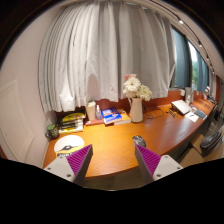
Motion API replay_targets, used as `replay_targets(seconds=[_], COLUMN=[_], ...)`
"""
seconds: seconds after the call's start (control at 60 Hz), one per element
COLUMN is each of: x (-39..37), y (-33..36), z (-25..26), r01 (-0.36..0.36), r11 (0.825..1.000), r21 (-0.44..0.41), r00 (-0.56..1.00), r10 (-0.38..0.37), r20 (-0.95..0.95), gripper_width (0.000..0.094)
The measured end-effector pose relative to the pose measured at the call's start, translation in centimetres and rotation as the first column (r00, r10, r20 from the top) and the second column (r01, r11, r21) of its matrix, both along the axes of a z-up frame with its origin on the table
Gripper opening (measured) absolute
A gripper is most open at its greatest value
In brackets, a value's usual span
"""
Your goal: Arrange mouse
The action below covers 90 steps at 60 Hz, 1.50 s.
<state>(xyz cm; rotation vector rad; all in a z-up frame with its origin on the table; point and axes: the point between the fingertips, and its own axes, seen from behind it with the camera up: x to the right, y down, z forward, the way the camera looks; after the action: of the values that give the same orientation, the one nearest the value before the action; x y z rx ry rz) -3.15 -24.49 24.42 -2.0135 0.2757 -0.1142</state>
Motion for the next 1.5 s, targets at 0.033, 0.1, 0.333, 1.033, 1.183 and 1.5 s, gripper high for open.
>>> replay_targets(seconds=[0.033, 0.1, 0.333, 1.033, 1.183, 1.5], x=[0.2, 0.8, 4.4, 21.3, 21.2, 21.2], y=[0.0, 0.2, 0.3, 12.1, 17.1, 22.6], z=[-0.1, -0.8, -7.7, -24.7, -25.2, -26.1], r01=[0.003, 0.002, -0.018, -0.189, -0.242, -0.240], r11=[1.000, 1.000, 0.995, 0.939, 0.928, 0.930], r21=[-0.003, -0.013, -0.103, -0.289, -0.282, -0.279], r00=[1.000, 1.000, 1.000, 0.979, 0.968, 0.970], r10=[-0.003, -0.002, 0.020, 0.203, 0.249, 0.237], r20=[0.001, 0.001, 0.023, 0.019, -0.012, -0.045], gripper_width=[0.0853, 0.0852, 0.0860, 0.0847, 0.0827, 0.0496])
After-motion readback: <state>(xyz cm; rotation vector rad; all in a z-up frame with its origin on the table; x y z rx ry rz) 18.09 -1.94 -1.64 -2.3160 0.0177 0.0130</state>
